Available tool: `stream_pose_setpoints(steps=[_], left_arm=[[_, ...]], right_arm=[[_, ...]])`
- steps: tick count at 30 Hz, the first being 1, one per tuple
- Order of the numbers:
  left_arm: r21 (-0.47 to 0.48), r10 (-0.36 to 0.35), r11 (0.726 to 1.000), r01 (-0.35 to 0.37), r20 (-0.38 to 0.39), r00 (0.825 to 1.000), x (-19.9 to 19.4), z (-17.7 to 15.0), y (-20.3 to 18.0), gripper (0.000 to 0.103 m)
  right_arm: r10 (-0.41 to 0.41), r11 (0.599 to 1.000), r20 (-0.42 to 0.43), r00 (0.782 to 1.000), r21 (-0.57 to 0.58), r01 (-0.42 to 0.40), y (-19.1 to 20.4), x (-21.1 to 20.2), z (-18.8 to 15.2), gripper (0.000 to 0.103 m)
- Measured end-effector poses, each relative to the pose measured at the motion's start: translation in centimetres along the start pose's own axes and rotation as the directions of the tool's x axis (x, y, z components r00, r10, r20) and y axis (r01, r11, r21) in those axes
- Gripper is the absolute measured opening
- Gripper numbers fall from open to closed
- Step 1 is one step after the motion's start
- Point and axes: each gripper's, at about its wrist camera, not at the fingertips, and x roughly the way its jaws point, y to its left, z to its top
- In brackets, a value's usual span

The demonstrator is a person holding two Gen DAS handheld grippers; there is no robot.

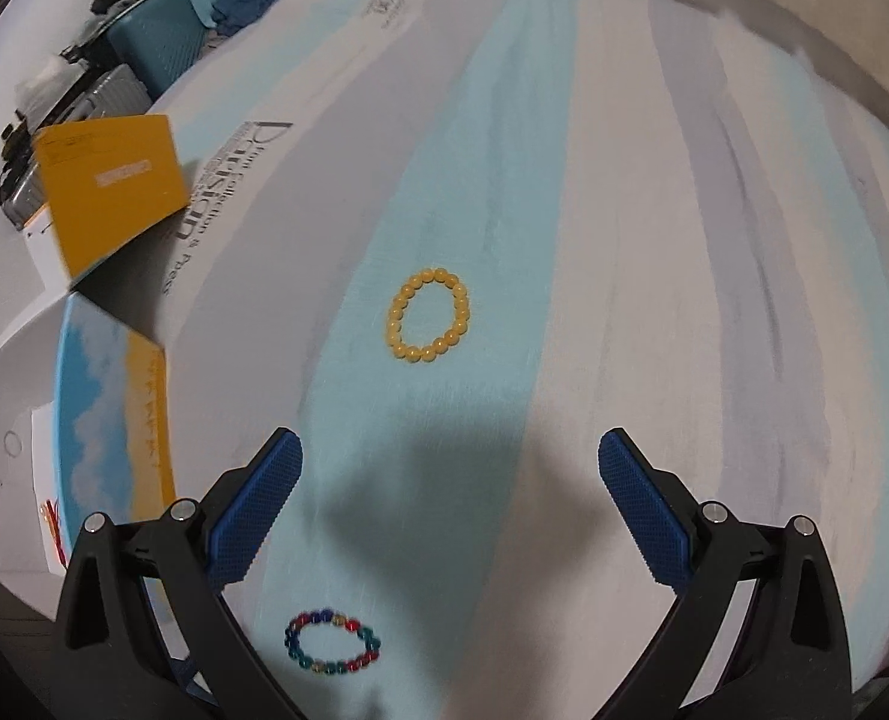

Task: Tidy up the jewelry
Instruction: 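Grasp the multicolour bracelet with the left tool while the right tool grasps the yellow bracelet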

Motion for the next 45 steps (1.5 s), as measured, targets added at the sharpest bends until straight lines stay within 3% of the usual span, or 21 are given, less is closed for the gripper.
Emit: stream_pose_setpoints(steps=[8,11,19,24,32,39,40,45], left_arm=[[0.018,0.038,0.999,-0.038,-0.013,0.999,3.3,0.7,-0.5,0.095],[0.006,0.027,1.000,-0.027,-0.034,0.999,4.3,0.8,-0.8,0.088],[-0.012,0.023,1.000,-0.023,-0.046,0.999,6.2,1.3,-1.1,0.087],[-0.006,0.011,1.000,-0.011,-0.051,0.999,6.4,1.5,-1.3,0.072],[0.004,-0.007,1.000,0.007,-0.072,0.997,6.1,1.4,-1.4,0.045],[-0.004,-0.027,1.000,0.027,-0.094,0.995,5.9,1.5,-0.6,0.019],[-0.009,-0.039,0.999,0.039,-0.098,0.994,5.9,1.5,-0.5,0.009],[-0.021,-0.073,0.997,0.072,-0.090,0.993,5.4,1.5,0.2,0.009]], right_arm=[[-0.029,1.000,-0.017,0.999,0.010,0.030,-1.0,4.4,1.7,0.095],[-0.031,0.999,-0.033,0.999,0.007,0.031,-0.8,5.7,2.0,0.095],[-0.024,1.000,-0.073,0.997,-0.006,0.024,1.0,9.4,3.7,0.095],[-0.020,1.000,-0.103,0.994,-0.013,0.019,1.4,11.8,4.7,0.088],[-0.006,0.999,-0.119,0.993,-0.039,0.001,1.5,14.0,5.0,0.056],[0.002,0.996,-0.105,0.994,-0.086,-0.011,1.9,14.0,4.7,0.020],[0.002,0.996,-0.104,0.995,-0.090,-0.012,2.0,14.0,4.7,0.017],[0.006,0.997,-0.090,0.996,-0.080,-0.014,1.9,13.5,4.6,0.017]])
